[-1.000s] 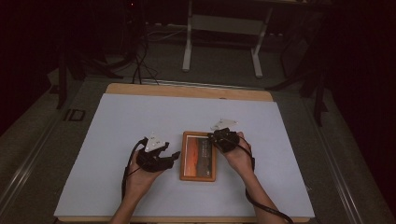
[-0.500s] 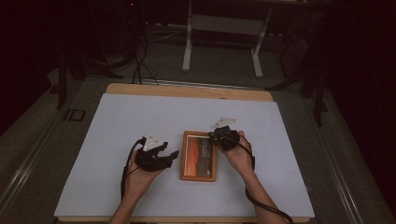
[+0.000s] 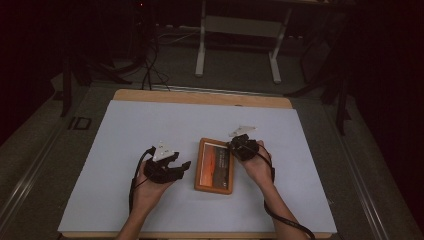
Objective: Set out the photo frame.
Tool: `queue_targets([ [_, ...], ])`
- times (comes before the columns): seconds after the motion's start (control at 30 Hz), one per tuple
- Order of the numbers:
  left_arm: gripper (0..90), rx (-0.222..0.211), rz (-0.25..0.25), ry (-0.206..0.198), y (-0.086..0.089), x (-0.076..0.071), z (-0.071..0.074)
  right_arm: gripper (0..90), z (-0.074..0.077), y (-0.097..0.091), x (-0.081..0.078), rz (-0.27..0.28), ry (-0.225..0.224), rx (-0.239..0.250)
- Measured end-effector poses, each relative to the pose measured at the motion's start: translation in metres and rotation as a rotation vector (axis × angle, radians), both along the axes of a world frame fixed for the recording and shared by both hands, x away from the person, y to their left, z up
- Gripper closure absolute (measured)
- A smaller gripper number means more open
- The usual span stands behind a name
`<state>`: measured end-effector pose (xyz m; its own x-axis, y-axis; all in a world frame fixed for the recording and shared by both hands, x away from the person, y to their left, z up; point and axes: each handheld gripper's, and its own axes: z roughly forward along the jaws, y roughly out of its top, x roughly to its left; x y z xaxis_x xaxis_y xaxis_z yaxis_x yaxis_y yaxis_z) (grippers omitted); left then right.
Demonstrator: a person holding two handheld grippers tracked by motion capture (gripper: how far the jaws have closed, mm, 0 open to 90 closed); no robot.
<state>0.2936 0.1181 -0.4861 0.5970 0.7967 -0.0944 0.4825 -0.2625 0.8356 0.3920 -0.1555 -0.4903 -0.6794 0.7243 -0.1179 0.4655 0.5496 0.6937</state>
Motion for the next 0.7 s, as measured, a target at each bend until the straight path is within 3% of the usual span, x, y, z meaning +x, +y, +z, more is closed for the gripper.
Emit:
queue_targets([
  [0.23, 43.2, -0.002, -0.010, 0.007, -0.002, 0.000, 0.000, 90.0, -0.013, -0.010, 0.006, -0.045, 0.037, -0.024],
  [0.37, 42.5, -0.022, -0.018, 0.016, -0.004, 0.000, 0.001, 90.0, -0.017, -0.015, 0.008, -0.053, 0.067, 0.013],
  [0.47, 42.1, -0.026, -0.021, 0.017, -0.005, -0.001, 0.002, 90.0, -0.016, -0.013, 0.008, -0.051, 0.057, -0.015],
  [0.7, 39.6, -0.049, -0.050, 0.041, -0.009, -0.003, 0.005, 90.0, -0.017, -0.014, 0.008, -0.056, 0.068, 0.009],
])
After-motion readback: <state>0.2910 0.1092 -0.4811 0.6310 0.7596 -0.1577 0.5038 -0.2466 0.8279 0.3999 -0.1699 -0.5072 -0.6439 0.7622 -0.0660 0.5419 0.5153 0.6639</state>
